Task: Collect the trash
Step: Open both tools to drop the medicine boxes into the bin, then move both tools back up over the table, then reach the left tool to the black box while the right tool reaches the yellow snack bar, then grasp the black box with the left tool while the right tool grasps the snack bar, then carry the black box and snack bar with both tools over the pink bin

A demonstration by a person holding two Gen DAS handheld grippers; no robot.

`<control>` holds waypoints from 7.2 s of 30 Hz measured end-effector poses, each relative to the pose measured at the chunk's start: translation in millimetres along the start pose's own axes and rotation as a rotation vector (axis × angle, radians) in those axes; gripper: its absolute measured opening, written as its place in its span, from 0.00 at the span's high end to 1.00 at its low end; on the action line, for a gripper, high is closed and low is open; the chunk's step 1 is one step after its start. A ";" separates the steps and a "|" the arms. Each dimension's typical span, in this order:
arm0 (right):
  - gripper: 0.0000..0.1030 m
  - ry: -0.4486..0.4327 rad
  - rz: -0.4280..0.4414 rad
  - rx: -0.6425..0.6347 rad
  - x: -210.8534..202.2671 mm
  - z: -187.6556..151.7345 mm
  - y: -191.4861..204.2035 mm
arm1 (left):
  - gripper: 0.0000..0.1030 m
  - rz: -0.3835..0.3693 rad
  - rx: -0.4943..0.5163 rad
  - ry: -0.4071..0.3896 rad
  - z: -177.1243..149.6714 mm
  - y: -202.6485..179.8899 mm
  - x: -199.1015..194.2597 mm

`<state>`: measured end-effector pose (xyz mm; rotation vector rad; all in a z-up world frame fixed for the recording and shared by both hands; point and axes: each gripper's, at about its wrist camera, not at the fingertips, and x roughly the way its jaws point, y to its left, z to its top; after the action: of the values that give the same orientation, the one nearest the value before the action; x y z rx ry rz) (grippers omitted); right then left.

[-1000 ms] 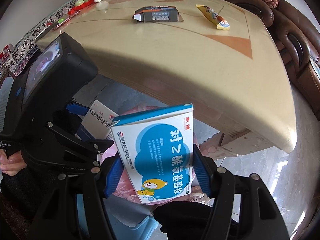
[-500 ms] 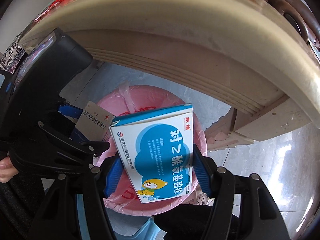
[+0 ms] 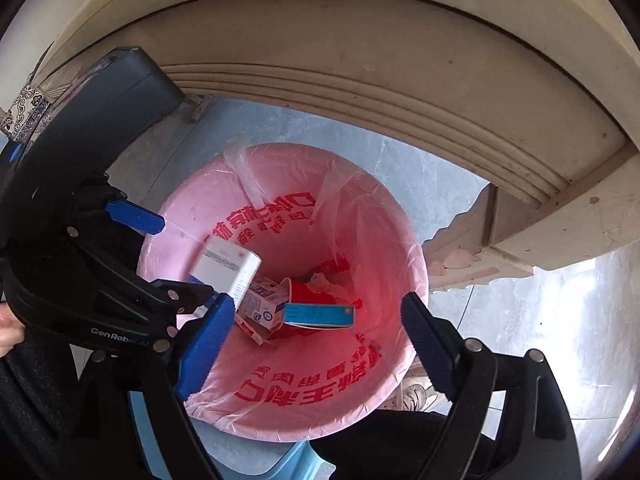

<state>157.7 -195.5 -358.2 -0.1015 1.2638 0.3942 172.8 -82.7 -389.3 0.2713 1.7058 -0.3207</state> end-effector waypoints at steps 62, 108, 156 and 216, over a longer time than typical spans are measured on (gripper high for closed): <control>0.12 -0.185 -0.025 -0.207 -291.8 236.4 -27.1 | 0.15 0.208 0.347 -0.409 36.2 13.8 -369.2; 0.12 0.081 0.037 -0.232 -107.0 332.9 -52.5 | 0.15 0.158 0.467 -0.214 139.9 55.5 -273.9; 0.85 0.036 -0.050 -0.166 -96.4 329.4 -42.4 | 0.45 0.107 0.200 -0.209 170.5 76.4 -233.8; 0.84 -0.102 0.028 -0.050 -205.3 51.8 36.3 | 0.45 0.007 0.074 -0.430 -67.3 -0.3 -219.6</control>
<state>141.9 -194.6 -143.9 -0.1043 1.1558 0.4499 145.2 -58.3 -162.6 0.2428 1.2712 -0.4061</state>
